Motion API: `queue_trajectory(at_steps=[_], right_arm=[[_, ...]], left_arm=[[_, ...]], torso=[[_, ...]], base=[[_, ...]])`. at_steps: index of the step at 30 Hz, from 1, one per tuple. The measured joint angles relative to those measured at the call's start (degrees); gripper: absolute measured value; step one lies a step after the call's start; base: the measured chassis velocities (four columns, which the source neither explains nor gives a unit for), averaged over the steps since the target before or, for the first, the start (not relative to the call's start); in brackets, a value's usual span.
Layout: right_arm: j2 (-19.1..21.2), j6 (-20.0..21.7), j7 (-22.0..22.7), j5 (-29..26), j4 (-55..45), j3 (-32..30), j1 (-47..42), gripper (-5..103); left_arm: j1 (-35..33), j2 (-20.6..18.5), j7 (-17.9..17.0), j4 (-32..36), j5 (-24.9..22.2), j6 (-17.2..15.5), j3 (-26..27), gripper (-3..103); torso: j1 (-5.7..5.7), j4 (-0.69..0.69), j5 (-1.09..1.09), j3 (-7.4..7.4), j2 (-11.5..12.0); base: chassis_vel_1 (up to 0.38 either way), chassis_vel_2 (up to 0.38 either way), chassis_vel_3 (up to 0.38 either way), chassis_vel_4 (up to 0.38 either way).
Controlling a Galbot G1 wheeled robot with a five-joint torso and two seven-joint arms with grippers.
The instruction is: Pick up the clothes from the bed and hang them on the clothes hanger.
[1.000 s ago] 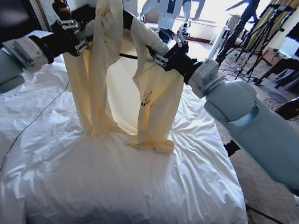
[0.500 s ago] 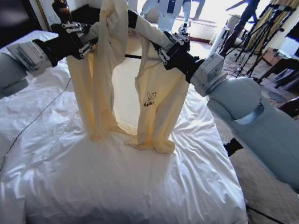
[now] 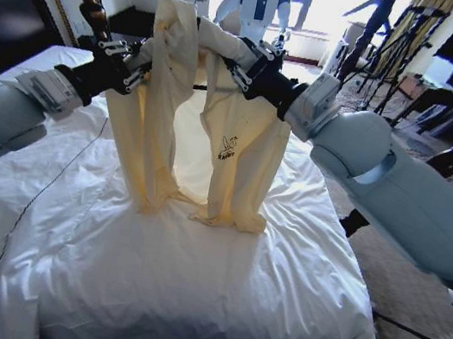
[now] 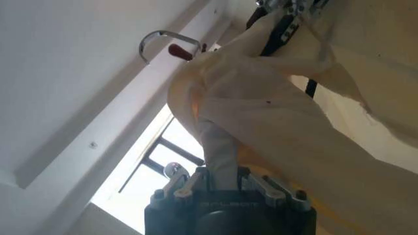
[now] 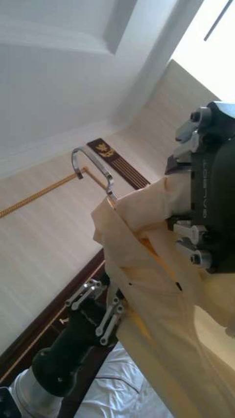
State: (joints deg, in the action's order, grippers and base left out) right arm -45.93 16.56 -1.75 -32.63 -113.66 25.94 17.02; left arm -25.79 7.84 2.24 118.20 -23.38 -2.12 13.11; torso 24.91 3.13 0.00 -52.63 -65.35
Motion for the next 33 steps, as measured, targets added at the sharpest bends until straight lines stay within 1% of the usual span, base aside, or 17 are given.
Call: queue_trajectory(at_steps=[1, 2, 3, 4, 5, 6, 7, 10, 13, 20, 21, 24, 26, 27, 29, 30, 33], right_arm=[[0.2, 0.4, -0.2, 0.0, -0.2, -0.2, -0.1, 43], [0.3, 0.6, -0.3, -0.1, -0.3, -0.3, -0.1, 38], [0.4, 0.7, -0.3, -0.5, -0.5, -0.3, -0.1, 38], [0.5, 0.7, -0.3, -0.7, -0.6, -0.3, -0.1, 30], [0.6, 0.6, -0.3, -0.9, -0.6, -0.3, -0.1, 25], [0.6, 0.6, -0.3, -0.9, -0.6, -0.3, -0.1, 25], [0.6, 0.1, -0.3, -1.0, -0.4, -0.3, -0.1, 21], [0.7, -2.5, -0.2, -1.4, 0.0, -0.2, -0.2, 21], [0.8, -3.8, 0.0, -2.2, 0.1, -0.2, -0.2, 21], [1.6, -5.0, -0.2, -2.6, 0.0, -0.3, -0.1, 21], [1.7, -5.0, -0.3, -2.6, -0.1, -0.4, -0.1, 24], [1.8, -5.0, -0.5, -2.7, -0.1, -0.5, 0.1, 25], [1.8, -4.5, -0.5, -2.7, -0.2, -0.5, 0.2, 31], [1.8, -4.5, -0.5, -2.7, -0.2, -0.5, 0.2, 31], [1.8, -3.4, -0.4, -2.7, -0.4, -0.5, 0.2, 39], [1.8, -3.4, -0.4, -2.7, -0.4, -0.5, 0.2, 39], [2.1, -2.3, -0.7, -2.9, -0.8, -0.4, 0.4, 55]], left_arm=[[0.0, 0.0, 0.0, 0.0, 0.0, 0.0, 0.0, 21], [0.0, 0.0, 0.0, 0.1, 0.0, 0.0, 0.0, 21], [0.0, 0.0, -0.1, 0.1, 0.1, 0.0, 0.0, 21], [0.0, 0.0, -0.1, 0.1, 0.1, 0.0, 0.0, 21], [0.0, 0.0, -0.1, 0.2, 0.1, 0.0, 0.0, 21], [0.0, 0.0, -0.1, 0.2, 0.1, 0.0, 0.0, 21], [0.0, 0.0, -0.1, 0.2, 0.1, 0.0, 0.0, 21], [-0.2, 0.0, -0.1, 0.2, 0.2, -0.1, 0.2, 21], [-0.3, 0.0, -0.2, 0.1, 0.2, -0.1, 0.2, 21], [-0.4, 0.3, -0.2, 0.3, 0.2, -0.1, 0.2, 21], [-0.4, 0.3, -0.2, 0.3, 0.2, -0.1, 0.1, 21], [-0.4, 0.4, -0.2, 0.4, 0.3, -0.1, 0.0, 21], [-0.5, 0.5, -0.3, 0.5, 0.3, -0.1, 0.0, 21], [-0.5, 0.5, -0.3, 0.5, 0.3, -0.1, 0.0, 21], [-0.4, 0.5, -0.3, 0.6, 0.6, -0.1, -0.1, 21], [-0.4, 0.5, -0.3, 0.6, 0.6, -0.1, -0.1, 21], [-0.5, 0.5, -0.3, 0.6, 1.2, -0.2, -0.1, 21]], torso=[[0.00, 0.00, -0.01, 0.00, 0.0], [0.00, -0.01, -0.01, 0.00, 0.0], [0.00, -0.01, -0.03, 0.00, 0.0], [0.00, -0.02, -0.03, 0.00, 0.0], [0.00, -0.02, -0.03, 0.00, 0.0], [0.00, -0.02, -0.03, 0.00, 0.0], [0.00, -0.01, -0.03, 0.00, 0.0], [0.00, -0.01, -0.02, 0.00, 0.0], [0.00, -0.02, -0.02, 0.00, 0.0], [0.00, -0.01, 0.00, 0.00, 0.0], [0.00, -0.01, 0.00, 0.00, 0.0], [0.00, -0.01, -0.01, 0.00, 0.0], [0.00, -0.01, -0.03, 0.00, 0.0], [0.00, -0.01, -0.03, 0.00, 0.0], [0.00, -0.01, -0.03, 0.00, 0.0], [0.00, -0.01, -0.03, 0.00, 0.0], [0.00, -0.02, -0.02, 0.00, 0.0]], base=[[0.000, 0.000, 0.000, 0.000], [0.000, 0.000, 0.000, 0.000], [0.000, 0.000, 0.000, 0.000], [0.000, 0.000, 0.000, 0.000], [0.000, 0.000, 0.000, 0.000], [0.000, 0.000, 0.000, 0.000], [0.000, 0.000, 0.000, 0.000], [0.000, 0.000, 0.000, 0.000], [0.000, 0.000, 0.000, 0.000], [0.000, 0.000, 0.000, 0.000], [0.000, 0.000, 0.000, 0.000], [0.000, 0.000, 0.000, 0.000], [0.000, 0.000, 0.000, 0.000], [0.000, 0.000, 0.000, 0.000], [0.000, 0.000, 0.000, 0.000], [0.000, 0.000, 0.000, 0.000], [0.000, 0.000, 0.000, 0.000]])
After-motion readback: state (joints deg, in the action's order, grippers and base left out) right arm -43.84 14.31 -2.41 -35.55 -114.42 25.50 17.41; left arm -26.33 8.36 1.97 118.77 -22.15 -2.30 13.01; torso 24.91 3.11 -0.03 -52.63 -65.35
